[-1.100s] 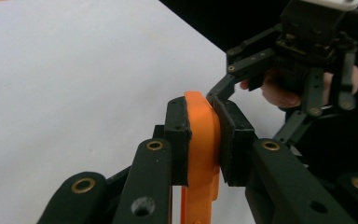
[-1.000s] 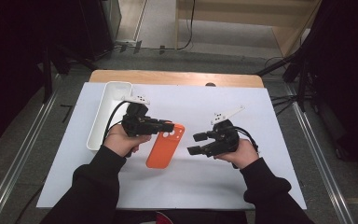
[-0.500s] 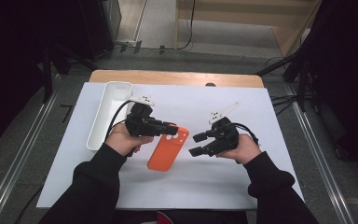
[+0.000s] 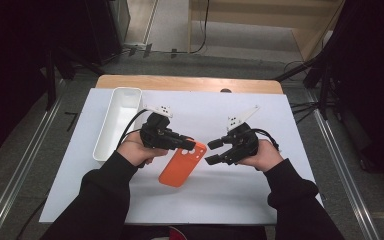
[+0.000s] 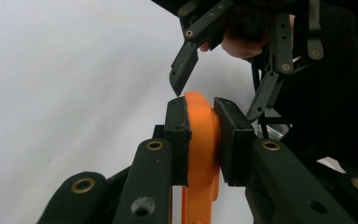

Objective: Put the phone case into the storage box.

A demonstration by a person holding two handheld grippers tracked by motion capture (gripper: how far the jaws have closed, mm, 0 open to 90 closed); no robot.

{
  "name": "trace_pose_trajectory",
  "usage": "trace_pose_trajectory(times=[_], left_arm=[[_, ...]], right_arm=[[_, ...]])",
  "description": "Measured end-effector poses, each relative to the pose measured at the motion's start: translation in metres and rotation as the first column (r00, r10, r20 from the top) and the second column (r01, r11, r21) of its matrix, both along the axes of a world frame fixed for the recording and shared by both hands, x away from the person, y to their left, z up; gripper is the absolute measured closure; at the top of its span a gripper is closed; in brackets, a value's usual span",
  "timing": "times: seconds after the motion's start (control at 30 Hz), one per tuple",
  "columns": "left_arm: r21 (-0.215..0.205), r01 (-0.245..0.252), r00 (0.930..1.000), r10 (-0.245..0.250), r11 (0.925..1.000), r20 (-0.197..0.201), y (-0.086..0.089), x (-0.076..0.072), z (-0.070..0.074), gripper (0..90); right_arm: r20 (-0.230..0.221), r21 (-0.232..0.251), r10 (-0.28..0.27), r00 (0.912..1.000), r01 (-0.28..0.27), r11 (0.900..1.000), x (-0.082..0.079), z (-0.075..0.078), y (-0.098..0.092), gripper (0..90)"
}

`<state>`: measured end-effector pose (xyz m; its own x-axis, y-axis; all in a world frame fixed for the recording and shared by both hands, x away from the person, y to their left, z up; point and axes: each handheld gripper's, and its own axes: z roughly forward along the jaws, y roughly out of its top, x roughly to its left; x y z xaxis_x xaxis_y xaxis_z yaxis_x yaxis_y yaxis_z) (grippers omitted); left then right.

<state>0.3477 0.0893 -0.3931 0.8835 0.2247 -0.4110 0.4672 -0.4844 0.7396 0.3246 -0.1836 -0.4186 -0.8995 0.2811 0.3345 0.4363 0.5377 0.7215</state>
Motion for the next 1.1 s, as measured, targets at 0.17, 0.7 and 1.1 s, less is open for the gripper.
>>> trace_pose_trajectory(times=[0.17, 0.7, 1.1], left_arm=[[-0.007, 0.038, 0.9993, -0.038, 0.9993, 0.005, -0.003, 0.0, 0.001, 75.8], [-0.026, 0.132, 0.9913, -0.132, 0.9909, 0.0, -0.006, -0.001, -0.001, 75.8], [-0.046, 0.143, 0.9894, -0.144, 0.9886, -0.018, -0.005, 0.0, -0.001, 74.8]], right_arm=[[-0.013, 0.023, 0.023, 0.9997, -0.023, 0.999, 0.004, 0.002, 0.004, 35.0], [-0.066, 0.035, 0.083, 0.9944, -0.081, 0.996, 0.008, 0.001, 0.013, 63.8], [-0.089, 0.07, 0.135, 0.9869, -0.129, 0.989, 0.009, -0.001, 0.013, 74.1]])
